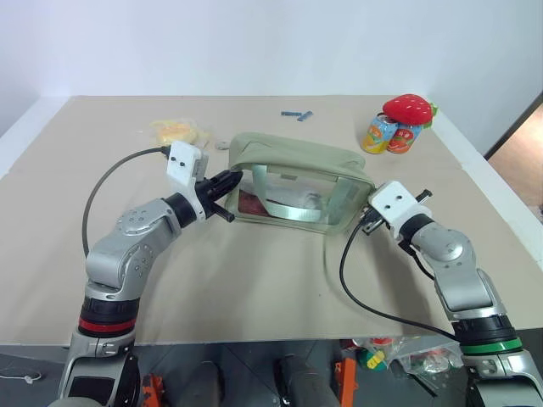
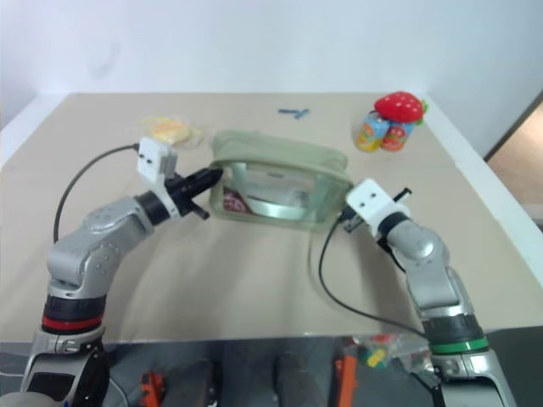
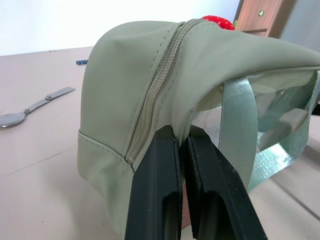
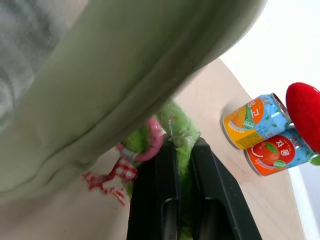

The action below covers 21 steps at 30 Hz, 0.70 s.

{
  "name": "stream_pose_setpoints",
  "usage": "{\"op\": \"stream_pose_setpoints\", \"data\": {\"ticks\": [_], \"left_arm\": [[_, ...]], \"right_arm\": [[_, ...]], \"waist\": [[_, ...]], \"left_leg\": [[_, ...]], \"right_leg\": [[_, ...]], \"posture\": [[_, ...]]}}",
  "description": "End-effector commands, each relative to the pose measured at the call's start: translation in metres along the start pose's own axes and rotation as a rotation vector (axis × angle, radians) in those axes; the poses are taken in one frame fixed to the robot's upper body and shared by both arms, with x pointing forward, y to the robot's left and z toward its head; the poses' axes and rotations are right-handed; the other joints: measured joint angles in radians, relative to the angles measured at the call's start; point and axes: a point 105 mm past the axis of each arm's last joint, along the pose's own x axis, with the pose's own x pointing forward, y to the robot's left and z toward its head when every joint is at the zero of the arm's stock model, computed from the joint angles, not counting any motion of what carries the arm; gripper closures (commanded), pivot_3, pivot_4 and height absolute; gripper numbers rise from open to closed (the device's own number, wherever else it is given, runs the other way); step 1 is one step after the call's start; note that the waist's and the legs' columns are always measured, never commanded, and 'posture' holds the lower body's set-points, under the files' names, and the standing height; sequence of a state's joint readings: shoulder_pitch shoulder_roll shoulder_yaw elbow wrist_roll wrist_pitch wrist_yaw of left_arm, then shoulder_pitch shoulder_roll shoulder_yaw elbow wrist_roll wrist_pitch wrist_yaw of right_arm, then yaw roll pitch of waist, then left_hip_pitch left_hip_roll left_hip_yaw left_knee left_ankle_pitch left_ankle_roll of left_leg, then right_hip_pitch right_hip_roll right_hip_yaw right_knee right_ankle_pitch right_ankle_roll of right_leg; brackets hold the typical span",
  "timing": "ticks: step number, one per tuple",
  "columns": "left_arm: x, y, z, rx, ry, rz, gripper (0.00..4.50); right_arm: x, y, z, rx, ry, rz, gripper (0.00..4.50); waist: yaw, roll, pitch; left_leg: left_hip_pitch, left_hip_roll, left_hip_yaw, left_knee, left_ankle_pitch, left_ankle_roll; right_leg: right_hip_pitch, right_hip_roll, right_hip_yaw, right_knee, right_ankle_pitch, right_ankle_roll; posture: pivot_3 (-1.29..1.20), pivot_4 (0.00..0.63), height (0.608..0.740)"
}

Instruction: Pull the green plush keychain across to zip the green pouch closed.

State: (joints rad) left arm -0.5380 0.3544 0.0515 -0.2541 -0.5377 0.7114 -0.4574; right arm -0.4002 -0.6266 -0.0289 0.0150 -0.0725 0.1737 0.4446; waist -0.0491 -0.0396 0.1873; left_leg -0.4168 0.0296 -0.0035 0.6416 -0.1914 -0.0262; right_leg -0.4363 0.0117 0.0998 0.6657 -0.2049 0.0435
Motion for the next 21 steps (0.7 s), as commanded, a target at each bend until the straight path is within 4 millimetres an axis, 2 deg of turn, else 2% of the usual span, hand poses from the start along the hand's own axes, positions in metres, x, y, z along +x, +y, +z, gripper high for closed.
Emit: {"op": "stream_pose_setpoints", "data": {"ticks": [1,4,9,11,12,13,18,21], "left_arm": [[-0.003,-0.006,0.017,0.006,-0.055,-0.045,3.74],[-0.005,-0.007,0.018,0.031,-0.044,-0.071,2.87],[-0.009,0.001,0.023,0.055,-0.035,-0.073,1.03],[-0.012,0.004,0.025,0.073,-0.028,-0.076,0.42],[-0.013,0.005,0.026,0.077,-0.027,-0.078,0.09],[-0.014,0.007,0.027,0.085,-0.021,-0.078,0.04],[-0.019,0.01,0.029,0.121,-0.006,-0.098,0.04],[-0.027,0.011,0.035,0.134,-0.013,-0.107,0.04]], "right_arm": [[-0.005,-0.024,0.03,0.105,-0.127,-0.041,3.39],[-0.011,-0.037,0.043,0.147,-0.19,-0.037,2.49],[-0.026,-0.05,0.061,0.204,-0.27,0.009,0.64],[-0.035,-0.053,0.068,0.206,-0.289,0.043,0.03],[-0.037,-0.052,0.07,0.21,-0.294,0.059,0.0],[-0.04,-0.051,0.071,0.22,-0.296,0.082,0.0],[-0.055,-0.035,0.08,0.236,-0.311,0.243,0.0],[-0.066,-0.033,0.087,0.29,-0.315,0.305,0.0]], "waist": [[0.001,0.0,0.0],[0.0,0.0,0.0],[0.0,0.0,0.0],[0.001,0.0,0.0],[0.001,0.0,0.0],[0.0,0.0,0.0],[0.001,0.0,0.0],[0.0,0.0,0.0]], "left_leg": [[0.0,0.0,0.0,0.0,0.0,0.0],[0.0,0.0,0.0,0.0,0.0,0.0],[-0.001,0.0,0.0,-0.001,0.0,0.0],[-0.001,0.0,0.0,-0.001,0.0,0.0],[0.0,0.0,0.0,-0.001,0.0,0.0],[0.0,0.0,0.0,-0.001,0.0,0.0],[0.0,0.0,0.0,-0.001,0.0,0.0],[0.0,0.0,0.0,-0.001,0.0,0.0]], "right_leg": [[0.0,0.0,0.0,0.0,0.0,0.0],[0.0,0.0,0.0,0.0,0.0,0.0],[0.0,0.0,0.0,-0.001,0.0,0.0],[0.0,0.0,0.0,-0.001,0.0,0.0],[0.0,0.0,-0.001,-0.001,0.0,0.0],[0.0,0.0,-0.001,-0.001,0.0,0.0],[0.0,0.0,-0.001,-0.001,-0.001,-0.001],[0.0,0.0,0.0,-0.001,-0.001,-0.001]], "posture": [[0.0,0.15,0.74],[0.0,0.15,0.74],[0.0,0.15,0.74],[0.0,0.15,0.74],[0.0,0.15,0.74],[0.0,0.15,0.74],[0.0,0.15,0.74],[0.0,0.15,0.74]]}}
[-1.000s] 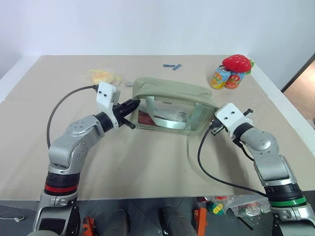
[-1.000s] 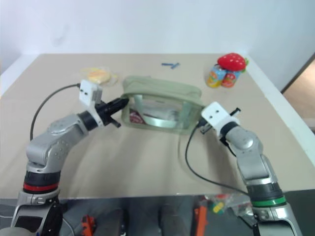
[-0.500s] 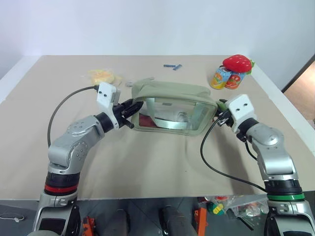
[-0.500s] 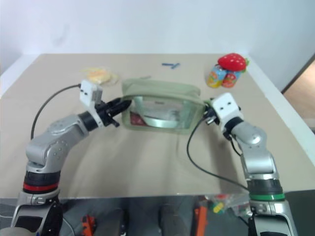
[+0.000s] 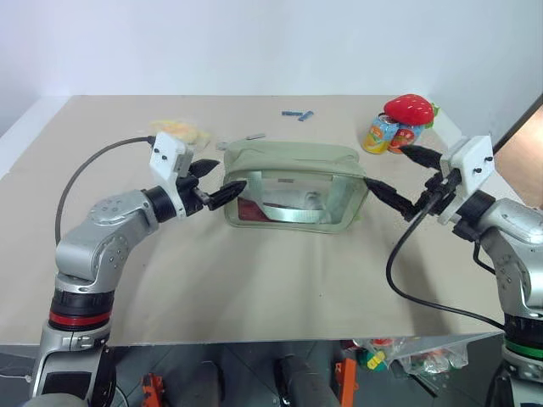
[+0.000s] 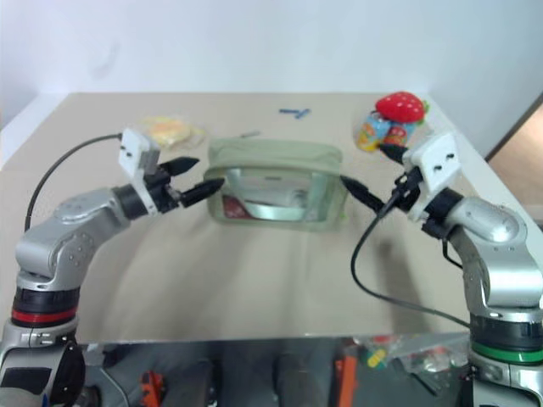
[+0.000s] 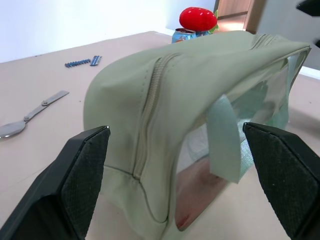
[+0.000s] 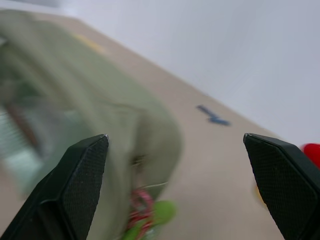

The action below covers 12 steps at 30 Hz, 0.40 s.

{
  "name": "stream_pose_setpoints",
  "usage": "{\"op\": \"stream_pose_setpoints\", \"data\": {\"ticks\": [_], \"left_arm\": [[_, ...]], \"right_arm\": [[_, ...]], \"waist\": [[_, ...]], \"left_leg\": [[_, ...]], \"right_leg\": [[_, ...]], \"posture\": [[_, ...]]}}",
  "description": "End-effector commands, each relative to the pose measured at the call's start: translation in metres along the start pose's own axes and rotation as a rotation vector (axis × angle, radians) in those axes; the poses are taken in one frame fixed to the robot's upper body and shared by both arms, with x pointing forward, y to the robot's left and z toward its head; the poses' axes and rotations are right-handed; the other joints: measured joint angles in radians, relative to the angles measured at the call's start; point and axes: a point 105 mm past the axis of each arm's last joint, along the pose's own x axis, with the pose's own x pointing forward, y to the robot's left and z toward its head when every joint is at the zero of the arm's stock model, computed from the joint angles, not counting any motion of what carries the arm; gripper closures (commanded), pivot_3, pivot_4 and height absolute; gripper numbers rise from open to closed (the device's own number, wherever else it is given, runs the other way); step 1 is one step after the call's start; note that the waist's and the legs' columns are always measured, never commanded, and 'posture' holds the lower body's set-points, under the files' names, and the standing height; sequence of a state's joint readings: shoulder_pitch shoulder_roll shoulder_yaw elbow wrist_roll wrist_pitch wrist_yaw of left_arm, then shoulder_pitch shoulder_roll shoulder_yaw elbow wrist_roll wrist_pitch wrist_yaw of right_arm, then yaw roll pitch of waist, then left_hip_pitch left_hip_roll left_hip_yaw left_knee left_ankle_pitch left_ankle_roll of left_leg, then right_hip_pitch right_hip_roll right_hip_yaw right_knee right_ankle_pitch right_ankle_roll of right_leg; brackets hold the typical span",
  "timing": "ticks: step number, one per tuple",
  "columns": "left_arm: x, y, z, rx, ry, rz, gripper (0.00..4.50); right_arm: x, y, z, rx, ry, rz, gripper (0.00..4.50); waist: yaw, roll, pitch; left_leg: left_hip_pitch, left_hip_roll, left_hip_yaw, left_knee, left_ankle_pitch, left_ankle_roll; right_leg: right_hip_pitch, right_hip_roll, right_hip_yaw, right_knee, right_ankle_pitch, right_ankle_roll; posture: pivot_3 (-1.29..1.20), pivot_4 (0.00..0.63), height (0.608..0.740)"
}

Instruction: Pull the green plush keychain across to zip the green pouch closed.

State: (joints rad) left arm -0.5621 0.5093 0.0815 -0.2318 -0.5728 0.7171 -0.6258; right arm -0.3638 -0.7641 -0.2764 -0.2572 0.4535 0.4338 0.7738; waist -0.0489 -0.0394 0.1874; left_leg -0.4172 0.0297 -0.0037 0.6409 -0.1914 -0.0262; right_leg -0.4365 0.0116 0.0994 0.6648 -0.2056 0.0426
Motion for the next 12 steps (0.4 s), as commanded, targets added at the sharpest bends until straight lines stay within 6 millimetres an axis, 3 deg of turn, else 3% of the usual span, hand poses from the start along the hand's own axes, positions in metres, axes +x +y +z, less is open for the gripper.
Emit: {"op": "stream_pose_setpoints", "data": {"ticks": [1,6,12], "left_arm": [[-0.013,0.002,0.023,0.057,-0.066,-0.004,0.04],[-0.048,0.003,0.026,0.093,-0.124,0.083,0.04],[-0.067,-0.003,-0.03,0.12,0.036,0.197,0.04]], "right_arm": [[-0.012,0.005,0.029,0.018,-0.055,0.065,0.0],[-0.023,0.043,0.019,0.052,0.031,0.226,0.0],[-0.026,0.061,-0.007,0.113,0.053,0.174,0.0]], "waist": [[-0.001,0.0,0.0],[-0.001,-0.001,-0.001],[0.001,-0.001,-0.001]], "left_leg": [[0.0,0.0,0.0,0.0,0.0,0.0],[0.001,0.001,0.0,-0.002,0.0,0.001],[0.001,0.001,0.0,-0.002,-0.001,0.001]], "right_leg": [[0.0,0.0,0.0,0.0,0.0,0.0],[0.0,0.0,-0.001,0.0,-0.002,-0.002],[0.0,0.0,-0.001,0.0,-0.004,-0.003]], "posture": [[0.0,0.15,0.74],[0.0,0.15,0.74],[0.0,0.15,0.74]]}}
